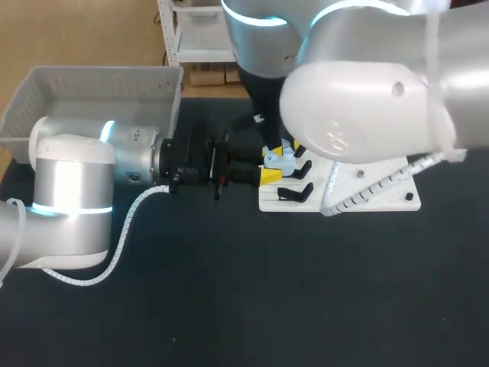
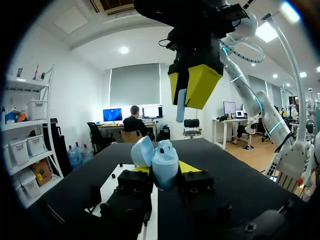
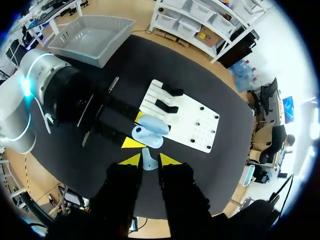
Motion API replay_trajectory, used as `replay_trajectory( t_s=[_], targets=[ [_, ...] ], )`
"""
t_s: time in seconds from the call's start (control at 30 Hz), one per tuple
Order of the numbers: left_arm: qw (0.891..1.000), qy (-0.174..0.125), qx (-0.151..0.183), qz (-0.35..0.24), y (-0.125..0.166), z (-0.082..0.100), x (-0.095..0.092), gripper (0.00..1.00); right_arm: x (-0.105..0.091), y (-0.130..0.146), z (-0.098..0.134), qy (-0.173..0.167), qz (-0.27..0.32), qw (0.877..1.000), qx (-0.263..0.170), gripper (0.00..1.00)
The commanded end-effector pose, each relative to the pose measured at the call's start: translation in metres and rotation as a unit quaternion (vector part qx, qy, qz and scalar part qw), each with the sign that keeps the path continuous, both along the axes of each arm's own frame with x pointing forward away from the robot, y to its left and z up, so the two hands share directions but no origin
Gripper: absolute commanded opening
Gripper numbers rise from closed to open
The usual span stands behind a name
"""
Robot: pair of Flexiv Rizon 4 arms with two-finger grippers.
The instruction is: Pick up each earbud case from the left stands, insert the matching earbuds, close the lid, and place the case in the box.
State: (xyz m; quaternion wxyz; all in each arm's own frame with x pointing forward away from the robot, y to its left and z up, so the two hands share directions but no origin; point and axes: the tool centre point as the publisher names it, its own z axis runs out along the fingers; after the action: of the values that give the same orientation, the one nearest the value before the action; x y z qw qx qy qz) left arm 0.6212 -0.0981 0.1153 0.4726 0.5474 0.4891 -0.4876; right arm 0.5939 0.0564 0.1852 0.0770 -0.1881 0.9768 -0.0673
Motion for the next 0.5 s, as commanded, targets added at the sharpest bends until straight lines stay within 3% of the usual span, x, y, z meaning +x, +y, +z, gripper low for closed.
replay_trajectory(
  t_s=[0.03, 0.5],
  targets=[
    [1.0, -0.002, -0.002, 0.003, 0.0002, -0.0012, -0.0015, 0.0, 0.0107, 0.0053, -0.0031, 0.02, -0.001, 1.0, -0.01, 0.0],
    [1.0, -0.002, -0.002, 0.003, 0.0002, -0.0012, -0.0015, 0.0, 0.0156, 0.0119, -0.0121, 0.048, 0.006, 0.998, -0.029, 0.0]
  ],
)
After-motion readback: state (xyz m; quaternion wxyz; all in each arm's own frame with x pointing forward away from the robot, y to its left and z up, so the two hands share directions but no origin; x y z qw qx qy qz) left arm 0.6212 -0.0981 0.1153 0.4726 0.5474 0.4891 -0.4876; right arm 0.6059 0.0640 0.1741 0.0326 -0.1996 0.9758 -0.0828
